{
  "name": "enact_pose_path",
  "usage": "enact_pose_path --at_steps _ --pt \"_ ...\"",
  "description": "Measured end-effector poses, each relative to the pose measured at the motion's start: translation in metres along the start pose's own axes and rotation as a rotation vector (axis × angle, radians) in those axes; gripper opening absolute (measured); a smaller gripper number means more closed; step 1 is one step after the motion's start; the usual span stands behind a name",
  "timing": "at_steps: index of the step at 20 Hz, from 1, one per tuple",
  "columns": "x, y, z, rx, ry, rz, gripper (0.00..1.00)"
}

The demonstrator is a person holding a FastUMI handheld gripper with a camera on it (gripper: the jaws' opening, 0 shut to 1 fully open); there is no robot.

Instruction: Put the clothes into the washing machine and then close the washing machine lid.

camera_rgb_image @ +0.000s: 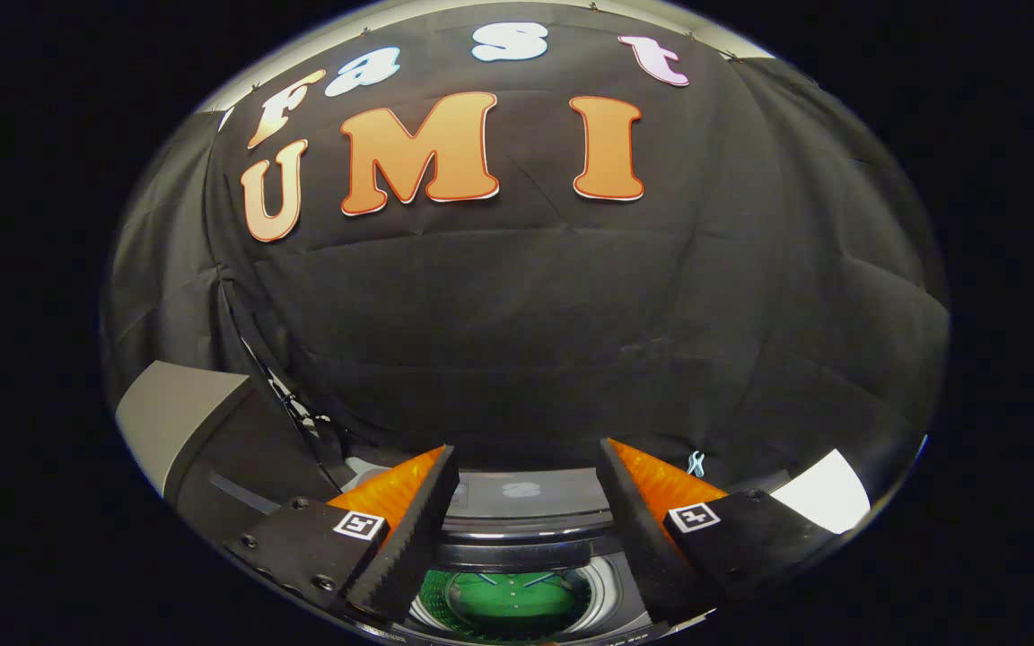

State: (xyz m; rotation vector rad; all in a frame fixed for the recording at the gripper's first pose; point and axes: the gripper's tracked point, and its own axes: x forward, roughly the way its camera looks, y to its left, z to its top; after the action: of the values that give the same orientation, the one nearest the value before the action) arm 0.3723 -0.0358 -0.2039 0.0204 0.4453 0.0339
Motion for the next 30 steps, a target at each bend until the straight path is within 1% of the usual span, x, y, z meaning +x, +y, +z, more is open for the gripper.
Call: enact_pose_path --at_steps 4,6,7,10,13,17,22,26,30 --pt "-0.016 -0.001 -0.025 0.016 0.025 -0.010 0.99" --pt "-0.025 0.002 -0.048 0.033 0.059 -0.006 0.99" --pt "-0.030 -0.001 -0.063 0.042 0.073 -0.017 0.99" --pt "-0.041 -0.002 -0.089 0.057 0.078 -0.032 0.99" --pt "-0.046 0.002 -0.091 0.067 0.075 -0.030 0.99" --pt "-0.049 0.010 -0.073 0.027 0.042 -0.020 0.99" --pt "-0.068 0.026 -0.031 0.017 -0.047 0.006 0.99" --pt "-0.100 0.037 0.013 0.019 -0.135 0.035 0.99" --pt "-0.144 0.043 0.058 -0.007 -0.232 0.059 0.99"
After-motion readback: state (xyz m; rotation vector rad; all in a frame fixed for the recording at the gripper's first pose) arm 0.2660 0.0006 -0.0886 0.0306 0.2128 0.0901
